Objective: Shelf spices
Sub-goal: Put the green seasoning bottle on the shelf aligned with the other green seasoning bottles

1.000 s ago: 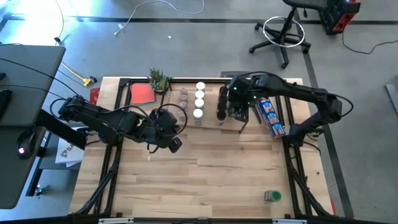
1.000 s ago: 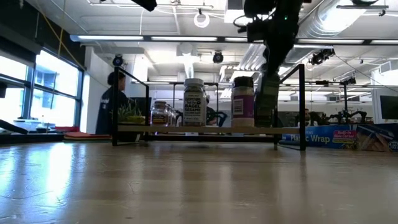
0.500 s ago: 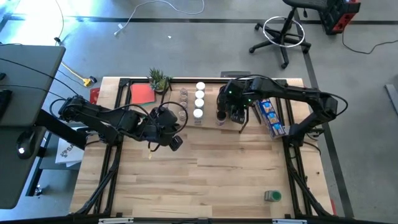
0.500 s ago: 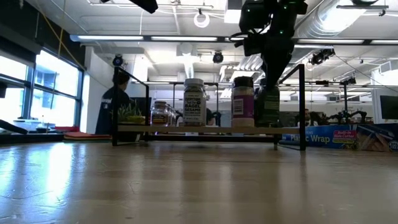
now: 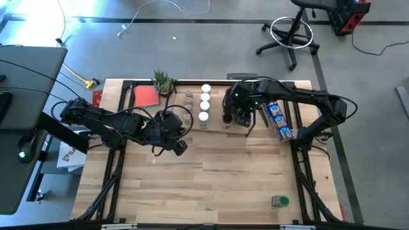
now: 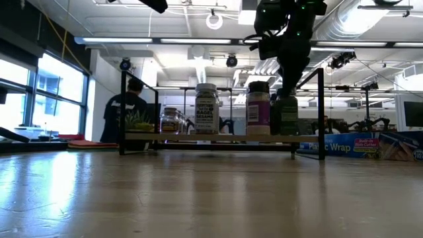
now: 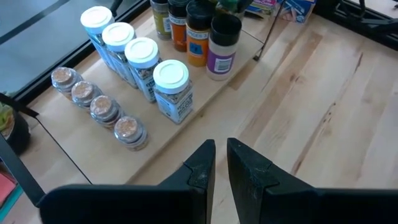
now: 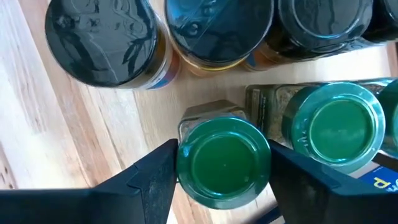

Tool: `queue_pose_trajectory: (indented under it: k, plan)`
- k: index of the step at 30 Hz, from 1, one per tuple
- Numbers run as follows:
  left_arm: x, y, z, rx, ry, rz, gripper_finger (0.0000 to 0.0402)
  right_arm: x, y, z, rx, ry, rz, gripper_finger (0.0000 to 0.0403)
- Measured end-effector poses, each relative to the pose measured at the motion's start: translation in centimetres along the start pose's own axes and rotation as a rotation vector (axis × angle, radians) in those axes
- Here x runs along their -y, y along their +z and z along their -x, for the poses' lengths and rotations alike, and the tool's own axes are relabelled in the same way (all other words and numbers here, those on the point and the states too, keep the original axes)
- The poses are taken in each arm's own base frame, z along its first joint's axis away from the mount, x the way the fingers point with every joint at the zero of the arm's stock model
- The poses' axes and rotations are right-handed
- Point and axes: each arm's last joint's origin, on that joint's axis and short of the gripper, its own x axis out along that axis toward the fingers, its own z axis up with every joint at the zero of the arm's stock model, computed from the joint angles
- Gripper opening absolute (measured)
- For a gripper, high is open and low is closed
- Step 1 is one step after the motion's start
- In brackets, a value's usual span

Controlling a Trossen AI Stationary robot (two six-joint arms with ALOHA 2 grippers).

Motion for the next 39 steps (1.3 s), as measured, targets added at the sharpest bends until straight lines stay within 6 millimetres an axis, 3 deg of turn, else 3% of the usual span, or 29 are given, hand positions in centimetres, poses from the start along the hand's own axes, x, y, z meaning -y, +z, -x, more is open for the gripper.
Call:
queue_pose_trajectory:
  k: [11, 21, 26, 31, 39]
  plan:
    - [0.0, 0.0, 0.0, -0.006, -0.006, -0.005, 0.0036, -0.4, 0.4, 0.4, 0.028, -0.059, -0.013, 0.0228]
    - [0.0, 0.0, 0.0, -0.007, -0.006, -0.005, 0.0036, -2.9, 1.6, 2.9, 0.09, -0.117, 0.149, 0.0227]
    - [0.0, 0.0, 0.0, -0.012, -0.012, -0.002, 0.0036, -4.6, 0.8, 4.0, 0.019, -0.082, 0.201, 0.0223]
    - [0.1, -0.1, 0.0, -0.018, -0.019, -0.002, 0.0036, -6.1, -0.5, 2.4, -0.036, 0.027, 0.266, 0.0171]
    - [0.1, -0.1, 0.0, -0.018, -0.019, -0.01, 0.0036, -5.3, -0.9, -1.3, 0.01, -0.032, 0.146, 0.0056]
